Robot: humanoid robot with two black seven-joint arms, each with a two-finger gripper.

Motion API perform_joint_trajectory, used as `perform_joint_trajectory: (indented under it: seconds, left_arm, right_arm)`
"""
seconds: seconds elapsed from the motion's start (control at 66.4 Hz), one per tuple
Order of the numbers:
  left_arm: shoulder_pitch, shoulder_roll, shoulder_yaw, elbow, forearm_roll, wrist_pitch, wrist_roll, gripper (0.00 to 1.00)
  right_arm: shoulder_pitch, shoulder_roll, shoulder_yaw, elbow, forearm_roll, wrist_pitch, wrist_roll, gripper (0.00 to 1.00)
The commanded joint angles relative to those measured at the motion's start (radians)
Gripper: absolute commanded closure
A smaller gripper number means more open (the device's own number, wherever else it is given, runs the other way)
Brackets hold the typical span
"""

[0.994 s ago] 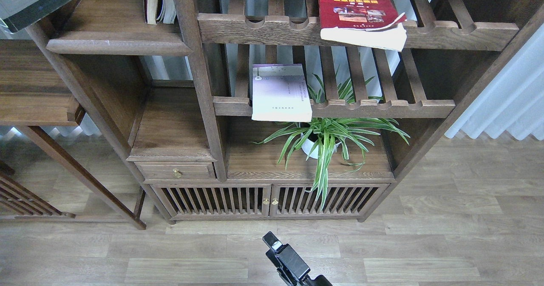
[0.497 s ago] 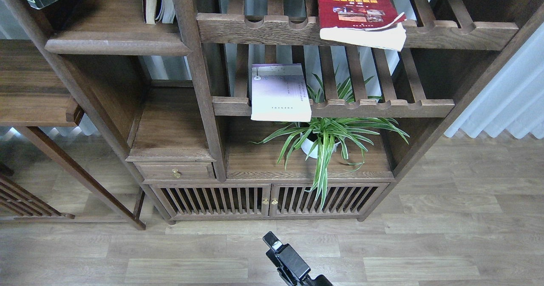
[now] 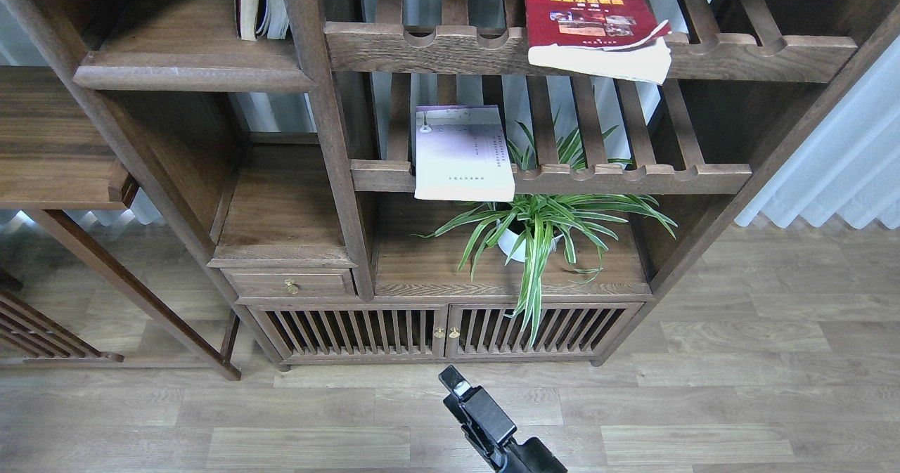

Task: Organize books on shelf

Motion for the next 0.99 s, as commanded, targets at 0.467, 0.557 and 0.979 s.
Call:
perform_joint_trajectory:
  seconds: [0.467, 0.557, 0.979]
  left_arm:
    - [-0.101, -0.140, 0.005, 0.227, 0.059, 0.000, -0.041, 0.90]
    - [-0.101, -0.160, 0.005, 0.250, 0.048, 0.000, -0.073, 0.89]
    - [-0.150, -0.180, 0.057, 0.289, 0.123, 0.000, -0.095, 0.90]
  right_arm:
    - [0.048, 0.000, 0.016, 0.001, 0.018, 0.000, 0.004, 0.01]
    - [0.048, 0.000, 0.016, 0.004, 0.018, 0.000, 0.004, 0.01]
    - [0.056, 0.000, 0.016, 0.005, 0.020, 0.000, 0.004, 0.01]
